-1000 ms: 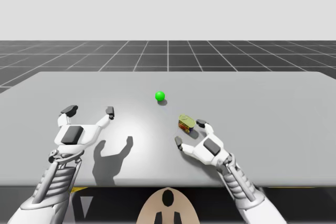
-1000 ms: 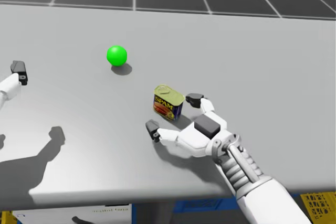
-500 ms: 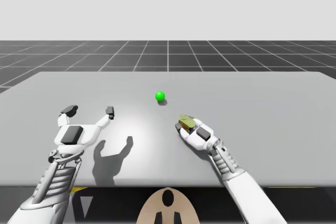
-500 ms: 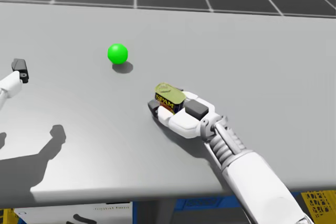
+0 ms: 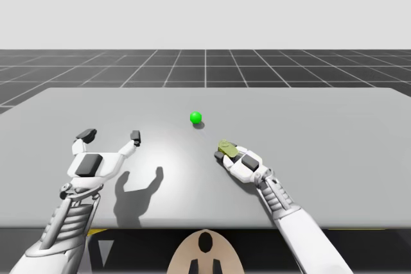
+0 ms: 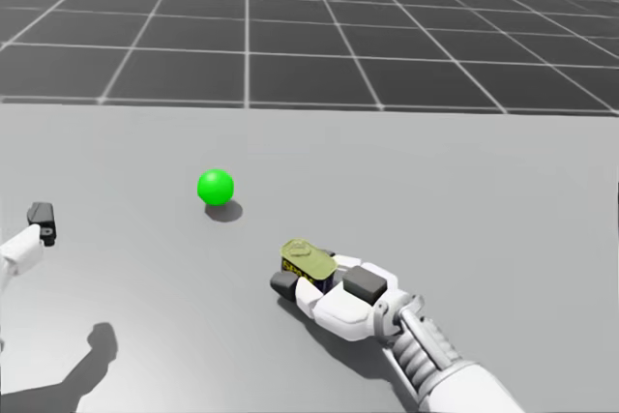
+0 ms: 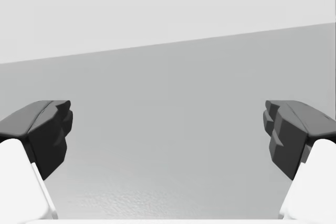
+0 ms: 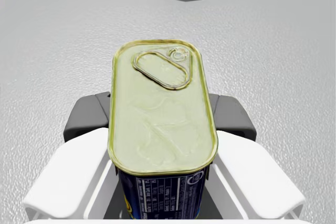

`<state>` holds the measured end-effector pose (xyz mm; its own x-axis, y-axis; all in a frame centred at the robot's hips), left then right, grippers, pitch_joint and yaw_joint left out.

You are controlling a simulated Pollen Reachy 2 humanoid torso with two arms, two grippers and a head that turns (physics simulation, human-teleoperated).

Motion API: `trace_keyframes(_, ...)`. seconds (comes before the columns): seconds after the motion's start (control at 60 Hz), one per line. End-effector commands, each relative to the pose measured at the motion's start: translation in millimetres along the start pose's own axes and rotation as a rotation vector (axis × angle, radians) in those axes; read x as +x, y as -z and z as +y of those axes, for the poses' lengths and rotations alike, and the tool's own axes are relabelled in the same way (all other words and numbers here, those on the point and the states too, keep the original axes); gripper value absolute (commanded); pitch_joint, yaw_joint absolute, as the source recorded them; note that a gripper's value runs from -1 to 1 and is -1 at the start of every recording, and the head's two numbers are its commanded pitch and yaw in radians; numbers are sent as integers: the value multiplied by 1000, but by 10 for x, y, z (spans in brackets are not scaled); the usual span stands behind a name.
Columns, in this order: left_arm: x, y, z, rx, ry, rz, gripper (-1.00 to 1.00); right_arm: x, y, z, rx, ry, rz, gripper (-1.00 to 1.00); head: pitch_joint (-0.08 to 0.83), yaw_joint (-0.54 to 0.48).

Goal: Watch the red light. When it turns green, pick up the object.

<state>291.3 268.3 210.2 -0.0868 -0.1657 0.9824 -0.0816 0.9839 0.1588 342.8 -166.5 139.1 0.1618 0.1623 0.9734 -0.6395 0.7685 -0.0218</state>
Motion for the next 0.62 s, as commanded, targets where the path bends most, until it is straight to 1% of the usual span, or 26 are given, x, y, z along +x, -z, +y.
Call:
trace_keyframes(0.017, -3, -5, -9, -4, -1, 5, -1000, -40, -1, 57, 23, 2, 2, 906, 391, -142)
trace_keyframes(0.05, -3, -6, -11, -5, -1, 6, -1000, -27, -11, 71, 31, 4, -3, 887, 380, -143)
trace_keyframes(0.117, -1, -8, -14, -5, -1, 7, -1000, 52, -53, 94, 39, -8, -19, 892, 369, -147)
trace_keyframes(0.15, 0, -10, -15, -5, -2, 7, -1000, 138, -88, 101, 46, -12, -34, 920, 366, -149)
trace_keyframes(0.167, 0, -10, -15, -5, -2, 7, -1000, 165, -98, 101, 46, -15, -39, 904, 366, -150)
trace_keyframes(0.183, 2, -11, -16, -6, -2, 7, -1000, 258, -128, 98, 42, -21, -60, 898, 366, -151)
trace_keyframes(0.283, 6, -14, -22, -9, -4, 8, -1000, 566, -219, 84, 19, -31, -136, 899, 368, -151)
trace_keyframes(0.333, 12, -15, -23, -18, -17, 11, -1000, 756, -282, 85, 4, -39, -185, 934, 366, -149)
trace_keyframes(0.383, 14, -14, -22, -20, -20, 13, -1000, 970, -367, 99, -11, -49, -235, 939, 364, -148)
trace_keyframes(0.4, 15, -14, -22, -21, -22, 14, -1000, 1109, -426, 108, -21, -59, -267, 944, 363, -148)
trace_keyframes(0.433, 17, -15, -22, -22, -24, 15, -1000, 1212, -473, 117, -25, -63, -291, 959, 362, -148)
trace_keyframes(0.45, 18, -14, -23, -22, -25, 16, -1000, 1366, -547, 136, -29, -70, -325, 965, 361, -149)
trace_keyframes(0.483, 19, -14, -23, -22, -24, 16, -1000, 1522, -624, 155, -37, -84, -359, 951, 359, -149)
trace_keyframes(0.517, 20, -14, -23, -22, -23, 17, -1000, 1674, -702, 178, -44, -91, -394, 984, 357, -150)
trace_keyframes(0.533, 20, -14, -23, -22, -23, 17, -1000, 1773, -757, 201, -48, -94, -418, 977, 356, -150)
trace_keyframes(0.567, 20, -15, -25, -22, -22, 17, -1000, 1960, -858, 239, -67, -113, -468, 998, 353, -151)
trace_keyframes(0.6, 20, -15, -25, -22, -21, 17, -1000, 2049, -910, 265, -72, -119, -495, 1000, 350, -152)
trace_keyframes(0.617, 21, -16, -27, -22, -21, 17, -1000, 2172, -983, 302, -79, -121, -532, 1000, 347, -153)
